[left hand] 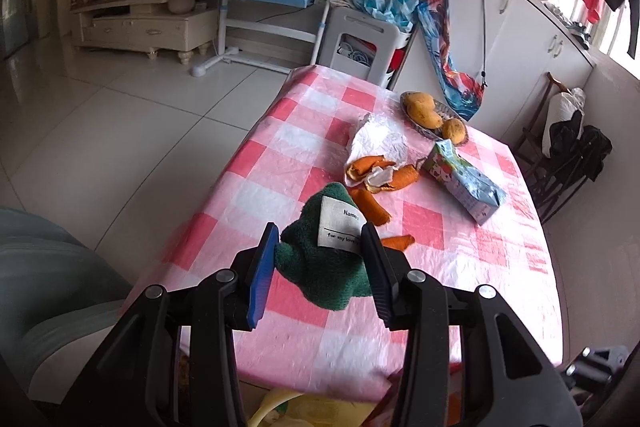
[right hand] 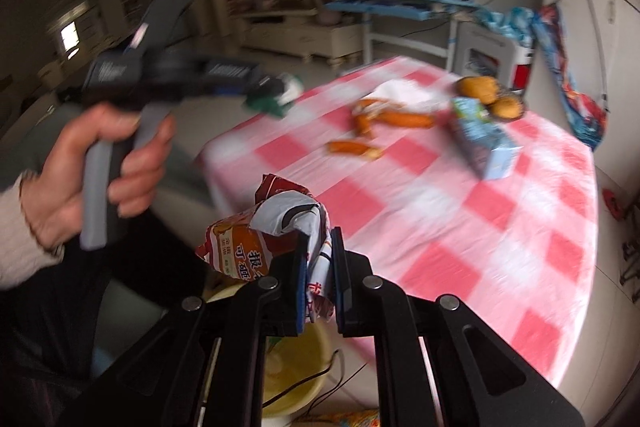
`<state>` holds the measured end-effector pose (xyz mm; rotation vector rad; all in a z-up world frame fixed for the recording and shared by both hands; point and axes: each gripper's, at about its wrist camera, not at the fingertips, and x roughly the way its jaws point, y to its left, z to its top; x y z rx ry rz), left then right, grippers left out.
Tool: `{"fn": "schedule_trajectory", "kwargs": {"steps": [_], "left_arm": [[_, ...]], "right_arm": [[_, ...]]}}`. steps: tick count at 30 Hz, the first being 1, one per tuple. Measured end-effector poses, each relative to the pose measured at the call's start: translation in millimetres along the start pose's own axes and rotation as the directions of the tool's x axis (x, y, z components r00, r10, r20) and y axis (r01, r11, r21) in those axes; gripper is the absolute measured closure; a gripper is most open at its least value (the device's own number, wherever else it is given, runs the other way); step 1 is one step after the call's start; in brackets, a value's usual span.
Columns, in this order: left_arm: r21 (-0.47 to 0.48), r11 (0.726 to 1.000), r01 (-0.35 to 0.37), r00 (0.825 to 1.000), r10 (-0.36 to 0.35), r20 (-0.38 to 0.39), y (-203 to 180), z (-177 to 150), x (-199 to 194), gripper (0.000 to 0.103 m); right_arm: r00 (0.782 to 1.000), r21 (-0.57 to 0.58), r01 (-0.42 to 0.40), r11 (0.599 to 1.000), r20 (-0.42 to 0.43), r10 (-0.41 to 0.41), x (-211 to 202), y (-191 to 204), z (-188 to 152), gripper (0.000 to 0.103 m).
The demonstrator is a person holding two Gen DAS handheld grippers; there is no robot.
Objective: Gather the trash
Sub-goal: 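Carry the plush toy and wrapper over the yellow bucket and open both grippers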
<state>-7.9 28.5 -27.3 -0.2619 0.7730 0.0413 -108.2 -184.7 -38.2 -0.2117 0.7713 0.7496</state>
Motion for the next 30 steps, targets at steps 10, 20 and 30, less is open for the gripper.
{"fn": "schedule_trajectory", "kwargs": {"steps": [10,20,30], "left_arm": [[0.09,0.996,0.006,1.0,-0.004,-0.022,-6,-39,-28,0.063],[0.165,0.986,-0.002,0.998,0.013,-0.065,-10,-78,-47,0.063],[0.262,0.965,0.025,0.99,0.013,-0.143,-20,-116,-59,0.063]], "right_arm": [[0.989,-0.119,-0.076,0.99,-0.134,0.06,24,50,-23,0.083],[1.0,0.004,-0.007,1.0,-0.024,0.007,1,30,-22,0.043],[0.987,0.176,0.116,0.978,0.087,-0.132,-19,-1,-16,0.026]]}}
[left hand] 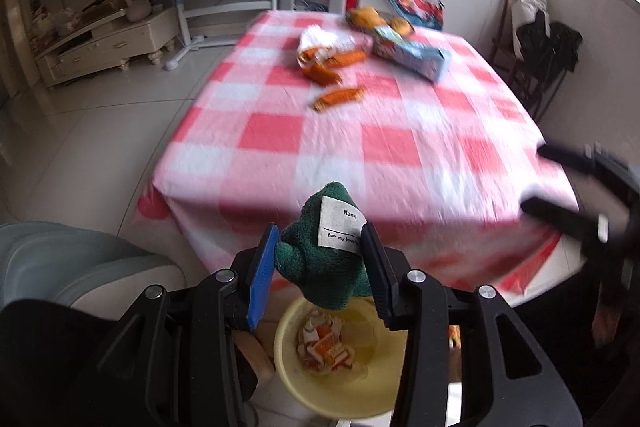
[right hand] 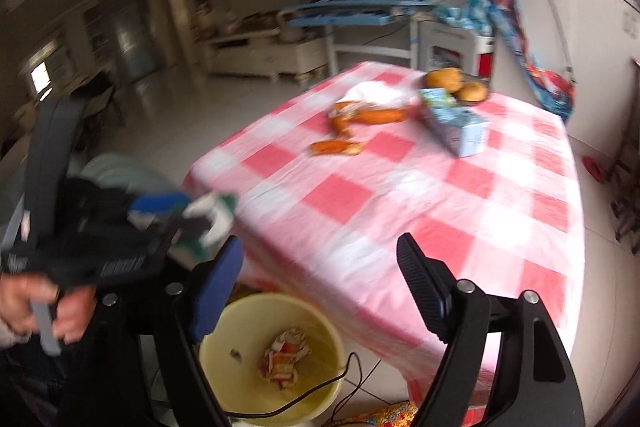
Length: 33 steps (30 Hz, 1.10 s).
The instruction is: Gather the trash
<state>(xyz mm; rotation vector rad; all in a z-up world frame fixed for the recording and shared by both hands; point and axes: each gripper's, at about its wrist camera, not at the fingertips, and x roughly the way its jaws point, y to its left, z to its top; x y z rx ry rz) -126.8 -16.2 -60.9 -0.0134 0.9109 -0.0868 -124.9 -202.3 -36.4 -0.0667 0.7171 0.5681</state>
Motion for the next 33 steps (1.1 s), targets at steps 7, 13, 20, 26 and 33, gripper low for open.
{"fn": "schedule_trajectory", "kwargs": {"steps": [7,13,20,26,33], "left_arm": [[0.1,0.994,0.031,0.991,-0.017,-0.135,-21,-30,9,0.048],[0.101,0.991,-0.086,0.996,0.089,-0.022,-16,-29,-4,0.021],[0.083,0.976,-0.2,0.978,0.195,0.068,-12,-20,-5,0.015],[0.061,0.975,-0.215,0.974,0.209,0.088,-8,-17,-6,0.013],[0.023,0.979,-0.201,0.978,0.199,0.067,-2,-16,-2,0.013]], "right_arm": [[0.995,0.023,0.104,0.994,-0.006,-0.104,6,-8,0,0.02],[0.989,-0.041,0.14,0.989,-0.043,-0.141,13,-2,-8,0.016],[0.984,-0.09,0.154,0.984,-0.076,-0.161,20,5,-13,0.015],[0.982,-0.117,0.157,0.981,-0.086,-0.168,23,11,-14,0.015],[0.981,-0.128,0.16,0.979,-0.092,-0.172,25,13,-14,0.015]]}}
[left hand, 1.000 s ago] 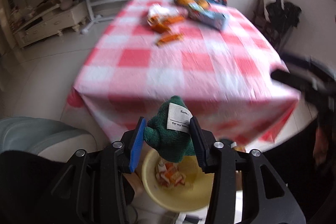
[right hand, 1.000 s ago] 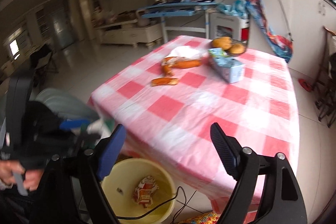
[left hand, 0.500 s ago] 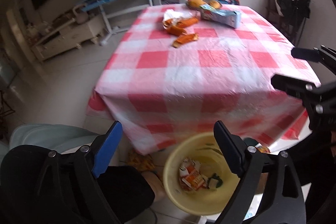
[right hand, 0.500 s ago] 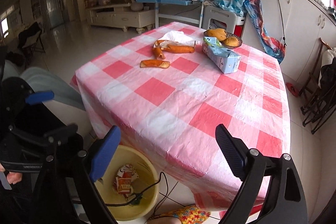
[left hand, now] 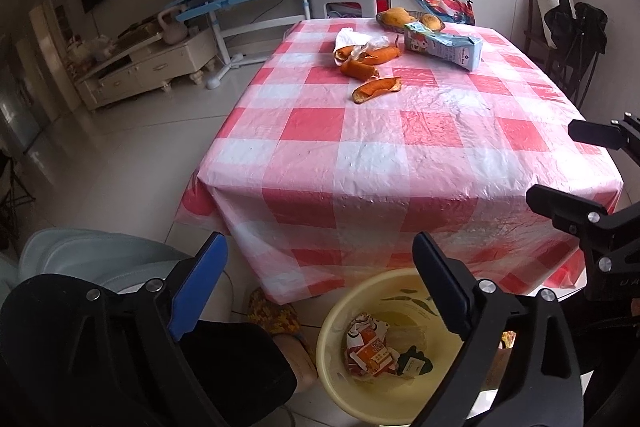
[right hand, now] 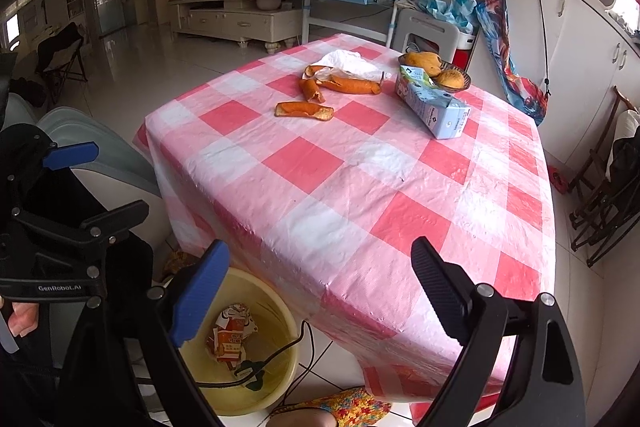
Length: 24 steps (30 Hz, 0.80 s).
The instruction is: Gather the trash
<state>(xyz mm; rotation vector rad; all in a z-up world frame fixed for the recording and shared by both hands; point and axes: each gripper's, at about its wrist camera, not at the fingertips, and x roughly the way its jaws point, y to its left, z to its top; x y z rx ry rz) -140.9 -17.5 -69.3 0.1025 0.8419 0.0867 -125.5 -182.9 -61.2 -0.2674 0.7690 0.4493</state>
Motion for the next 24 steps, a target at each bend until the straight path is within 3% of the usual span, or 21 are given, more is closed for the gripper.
{"fn": "schedule_trajectory", "kwargs": {"steps": [24], "left_arm": [[-0.025,1.0,0.011,1.0,-0.011,-0.025,3.5,-2.2,8.8,0.013]], "right_arm": [[1.0,-0.045,0.011,0.999,-0.028,-0.013,5.7,8.8,-2.3,0.015]]}}
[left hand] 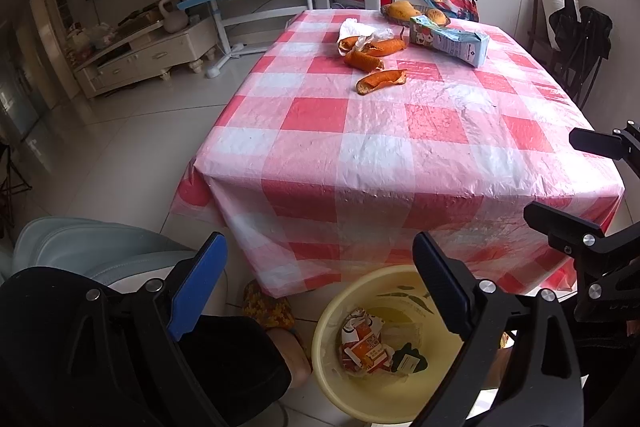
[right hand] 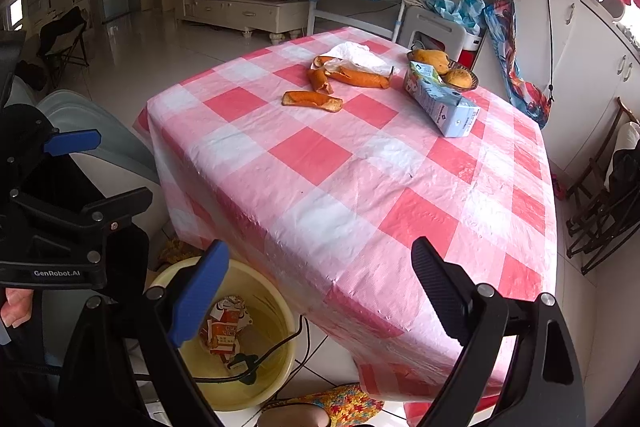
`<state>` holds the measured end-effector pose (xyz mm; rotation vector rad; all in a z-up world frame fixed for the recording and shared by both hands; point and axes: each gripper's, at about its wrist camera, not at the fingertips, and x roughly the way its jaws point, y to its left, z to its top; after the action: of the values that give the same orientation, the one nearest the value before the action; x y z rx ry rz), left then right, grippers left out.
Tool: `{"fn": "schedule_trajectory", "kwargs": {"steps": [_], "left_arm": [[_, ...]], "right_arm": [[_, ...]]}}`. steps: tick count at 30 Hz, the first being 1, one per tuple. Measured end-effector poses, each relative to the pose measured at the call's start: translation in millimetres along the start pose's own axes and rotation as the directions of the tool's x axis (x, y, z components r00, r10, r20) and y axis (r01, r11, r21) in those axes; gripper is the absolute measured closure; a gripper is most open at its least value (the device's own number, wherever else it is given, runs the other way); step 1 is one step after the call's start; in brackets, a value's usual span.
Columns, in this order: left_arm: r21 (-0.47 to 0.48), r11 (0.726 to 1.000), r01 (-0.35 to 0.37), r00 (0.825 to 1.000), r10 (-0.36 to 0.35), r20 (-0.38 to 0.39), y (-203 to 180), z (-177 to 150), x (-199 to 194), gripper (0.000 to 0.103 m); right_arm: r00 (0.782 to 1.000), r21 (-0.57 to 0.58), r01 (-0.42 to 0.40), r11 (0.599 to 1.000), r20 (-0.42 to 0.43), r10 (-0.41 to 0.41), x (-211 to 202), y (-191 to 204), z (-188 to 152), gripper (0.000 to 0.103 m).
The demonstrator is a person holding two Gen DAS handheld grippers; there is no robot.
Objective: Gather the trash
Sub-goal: 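Grasp an orange peel with the left gripper while the right gripper grasps the blue milk carton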
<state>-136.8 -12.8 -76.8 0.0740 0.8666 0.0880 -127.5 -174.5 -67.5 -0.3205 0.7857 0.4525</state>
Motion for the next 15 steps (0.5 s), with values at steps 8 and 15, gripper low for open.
{"fn": "schedule_trajectory", "kwargs": {"steps": [8,15], "left_arm": [[-0.006,1.0,0.014,1.0,-0.014,-0.004,0,0,1,0.013],[-0.017,0.995,0.102,0.995,-0.102,0.004,0,37,2,0.013]], "right_arm": [[1.0,-0.009,-0.008,1.0,-0.006,0.008,2,2,0,0.015],[1.0,-0.1,0.008,0.995,0.011,-0.007,1,-5,21,0.015]]}}
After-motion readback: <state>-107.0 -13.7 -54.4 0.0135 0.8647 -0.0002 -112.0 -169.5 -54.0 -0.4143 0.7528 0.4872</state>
